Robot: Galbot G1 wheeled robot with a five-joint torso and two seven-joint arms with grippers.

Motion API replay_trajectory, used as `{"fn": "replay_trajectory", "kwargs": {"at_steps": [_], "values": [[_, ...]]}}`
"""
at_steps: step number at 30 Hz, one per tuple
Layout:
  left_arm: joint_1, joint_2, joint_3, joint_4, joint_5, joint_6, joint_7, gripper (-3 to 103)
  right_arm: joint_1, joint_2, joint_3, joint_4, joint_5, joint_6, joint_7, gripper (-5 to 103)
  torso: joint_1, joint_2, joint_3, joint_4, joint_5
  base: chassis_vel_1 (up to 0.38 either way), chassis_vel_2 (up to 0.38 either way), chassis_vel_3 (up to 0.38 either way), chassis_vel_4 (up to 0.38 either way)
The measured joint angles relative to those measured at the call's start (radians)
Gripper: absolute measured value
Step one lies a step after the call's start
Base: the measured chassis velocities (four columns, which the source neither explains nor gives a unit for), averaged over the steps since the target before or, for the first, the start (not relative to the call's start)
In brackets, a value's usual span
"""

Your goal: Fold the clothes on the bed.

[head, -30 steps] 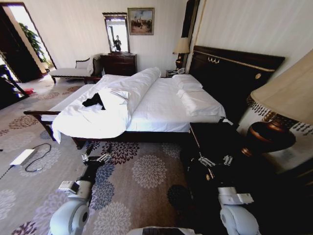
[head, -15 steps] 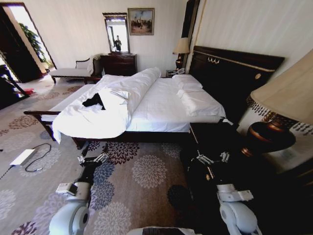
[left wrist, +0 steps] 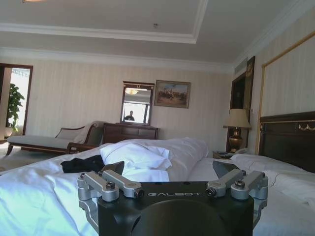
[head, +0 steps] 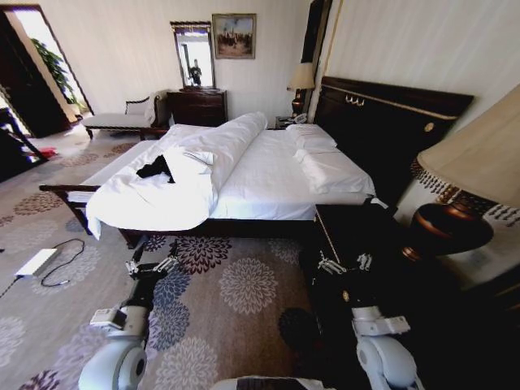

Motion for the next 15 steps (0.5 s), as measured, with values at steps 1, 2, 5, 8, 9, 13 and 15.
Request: {"fn": "replay_trajectory", "kwargs": {"at_steps": [1,2,5,8,9,13,15], "values": [[0.004,0.0,0.0,-0.006,-0.002,0.0,0.0,100,-0.001,0.003,0.0,0.0,-0.002,0.001,0.0,100,0.0,0.0,0.0,0.0001,0.0,-0.068,0.053,0.059,-0.035],[0.008,0.0,0.0,-0.01,-0.002,0.0,0.0,100,-0.002,0.006,0.002,0.001,-0.003,0.001,0.0,100,0.0,0.0,0.0,-0.0001,0.0,-0.066,0.053,0.059,-0.065],[0.013,0.002,0.001,-0.016,-0.002,0.0,0.0,100,-0.003,0.008,0.005,0.001,-0.003,0.002,-0.001,100,0.0,0.0,0.0,0.0001,0.0,-0.063,0.061,0.054,-0.063],[0.025,0.012,-0.002,-0.027,-0.004,0.0,0.0,100,-0.011,0.013,0.015,0.01,-0.002,0.003,-0.001,100,0.0,0.0,0.0,0.0,0.0,-0.061,0.054,0.064,-0.052],[0.026,0.013,-0.002,-0.029,-0.005,-0.001,0.0,100,-0.012,0.014,0.017,0.011,-0.002,0.003,-0.001,100,0.0,0.0,0.0,0.0,0.0,-0.06,0.051,0.059,-0.047],[0.032,0.015,-0.003,-0.033,-0.005,-0.006,0.0,100,-0.014,0.018,0.025,0.013,-0.002,0.003,-0.001,100,0.0,0.0,0.0,0.0,0.0001,-0.064,0.051,0.057,-0.039],[0.035,0.015,-0.002,-0.035,-0.004,-0.01,0.0,100,-0.018,0.021,0.027,0.016,-0.002,0.003,0.0,100,0.0,0.0,0.0,0.0,0.0,-0.071,0.043,0.059,-0.048]]}}
